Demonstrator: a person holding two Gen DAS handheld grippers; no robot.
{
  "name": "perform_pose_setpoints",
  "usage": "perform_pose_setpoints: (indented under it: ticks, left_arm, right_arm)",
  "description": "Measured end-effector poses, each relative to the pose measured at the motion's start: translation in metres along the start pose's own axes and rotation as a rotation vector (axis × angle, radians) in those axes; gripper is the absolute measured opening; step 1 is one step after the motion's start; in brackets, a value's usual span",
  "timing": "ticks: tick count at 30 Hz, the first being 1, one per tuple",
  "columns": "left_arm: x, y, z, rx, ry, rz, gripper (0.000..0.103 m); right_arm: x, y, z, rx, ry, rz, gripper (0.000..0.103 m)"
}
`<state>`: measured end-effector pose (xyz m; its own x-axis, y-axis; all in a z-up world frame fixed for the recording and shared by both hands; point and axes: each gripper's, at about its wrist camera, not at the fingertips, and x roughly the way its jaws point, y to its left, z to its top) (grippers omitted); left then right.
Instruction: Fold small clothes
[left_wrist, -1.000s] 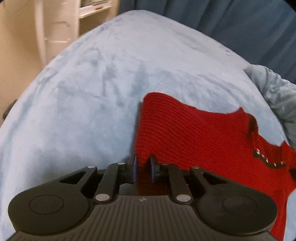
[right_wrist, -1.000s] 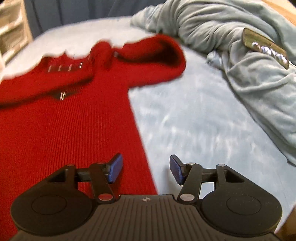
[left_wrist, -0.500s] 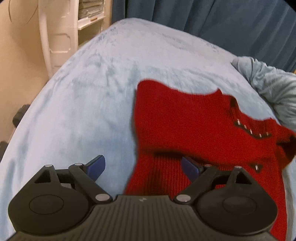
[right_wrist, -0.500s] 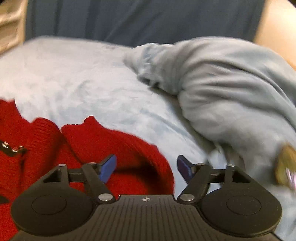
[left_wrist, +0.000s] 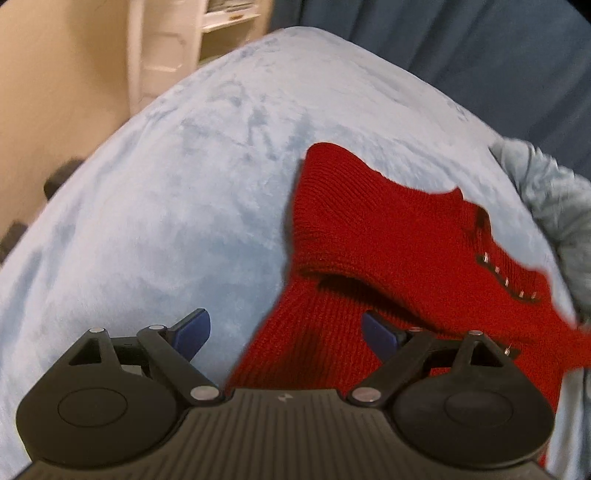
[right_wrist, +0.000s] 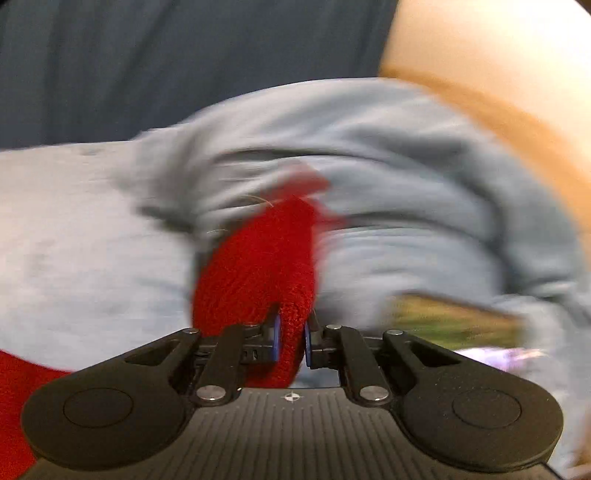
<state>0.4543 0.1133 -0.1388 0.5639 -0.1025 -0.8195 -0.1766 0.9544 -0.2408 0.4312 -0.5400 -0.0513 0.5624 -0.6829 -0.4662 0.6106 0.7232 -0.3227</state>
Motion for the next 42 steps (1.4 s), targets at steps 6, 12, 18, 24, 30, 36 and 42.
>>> perform_pose_setpoints:
  ticks: [6, 12, 18, 24, 30, 36, 42]
  left_arm:
    - [-0.007, -0.001, 0.001, -0.031, -0.003, -0.007, 0.092]
    - [-0.017, 0.010, 0.006, -0.051, -0.019, -0.021, 0.092]
    - [-0.031, 0.029, 0.008, -0.091, -0.045, -0.033, 0.092]
    - [-0.047, 0.053, 0.005, -0.107, -0.062, -0.021, 0.092]
    - [-0.046, 0.068, -0.003, -0.123, -0.057, -0.026, 0.092]
    - [-0.039, 0.045, -0.007, -0.104, -0.041, -0.058, 0.092]
    - [-0.054, 0.018, -0.034, 0.040, -0.038, -0.019, 0.102]
  right_arm:
    - [0.005, 0.017, -0.016, -0.076, 0.052, 0.008, 0.011]
    - [-0.057, 0.067, 0.023, -0.027, -0.144, 0.156, 0.012]
    - [-0.204, 0.180, 0.025, -0.150, -0.520, 0.704, 0.019]
    - [-0.246, 0.232, -0.048, -0.430, -0.429, 0.954, 0.078]
    - [-0.172, 0.154, -0.083, -0.211, -0.059, 0.700, 0.077]
    - [-0.167, 0.104, -0.111, -0.096, 0.013, 0.589, 0.077]
    - [-0.215, 0.094, -0.159, -0.036, 0.084, 0.662, 0.077]
